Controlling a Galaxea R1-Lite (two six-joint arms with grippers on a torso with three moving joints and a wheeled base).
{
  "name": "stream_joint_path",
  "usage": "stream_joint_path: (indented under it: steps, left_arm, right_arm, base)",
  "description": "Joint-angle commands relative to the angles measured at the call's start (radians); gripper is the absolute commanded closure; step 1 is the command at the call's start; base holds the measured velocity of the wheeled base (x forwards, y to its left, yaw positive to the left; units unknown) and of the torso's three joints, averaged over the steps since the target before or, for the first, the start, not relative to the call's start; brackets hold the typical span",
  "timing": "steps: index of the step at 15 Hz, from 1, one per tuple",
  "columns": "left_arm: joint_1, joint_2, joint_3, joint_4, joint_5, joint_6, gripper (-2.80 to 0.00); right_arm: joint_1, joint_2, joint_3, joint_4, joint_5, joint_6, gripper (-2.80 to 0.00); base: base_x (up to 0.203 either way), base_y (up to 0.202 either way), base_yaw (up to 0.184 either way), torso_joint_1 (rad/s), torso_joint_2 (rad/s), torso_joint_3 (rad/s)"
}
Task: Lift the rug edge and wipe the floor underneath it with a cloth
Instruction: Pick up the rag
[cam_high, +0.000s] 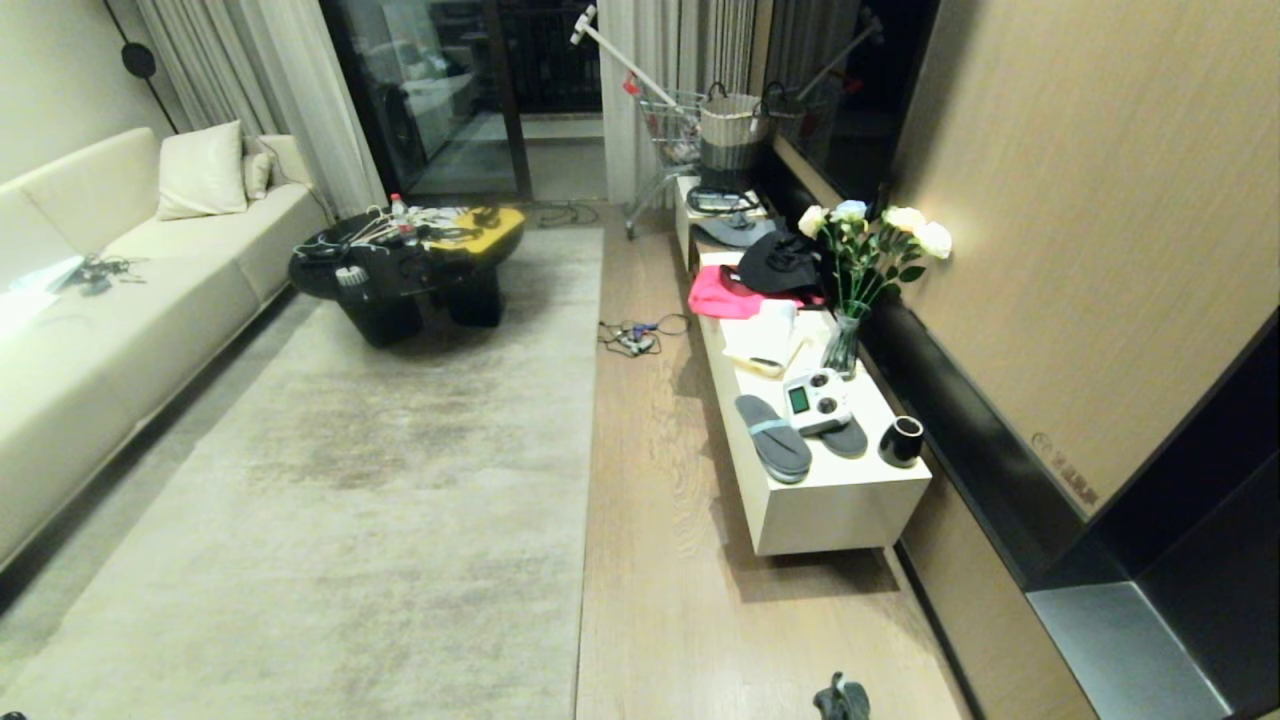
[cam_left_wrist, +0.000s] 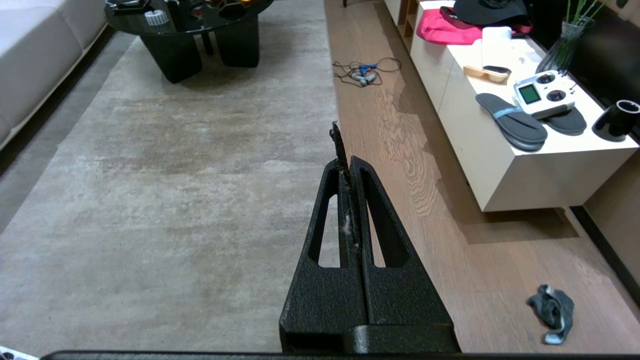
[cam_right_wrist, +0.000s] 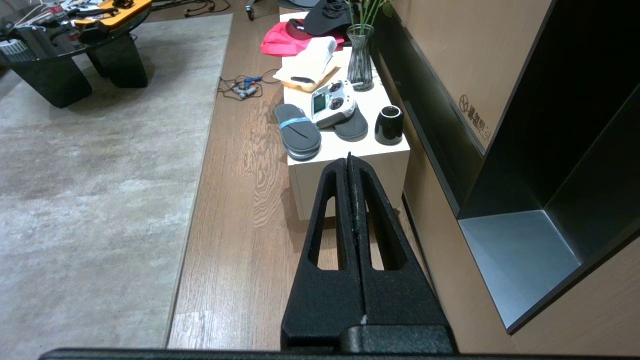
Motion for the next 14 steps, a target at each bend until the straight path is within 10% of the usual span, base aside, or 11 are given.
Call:
stream_joint_path:
  steps: [1, 14]
  left_arm:
    - [0.0, 0.0, 0.0, 0.0, 0.0, 0.0, 0.0]
    - [0.0, 0.0, 0.0, 0.0, 0.0, 0.0, 0.0]
  right_arm:
    - [0.0, 0.002, 0.0, 0.0, -0.001, 0.001, 0.0]
    - [0.0, 0.002, 0.0, 0.0, 0.0, 0.0, 0.0]
  base:
    - [0.0, 0.0, 0.0, 0.0, 0.0, 0.0]
    - [0.0, 0.0, 0.0, 0.0, 0.0, 0.0]
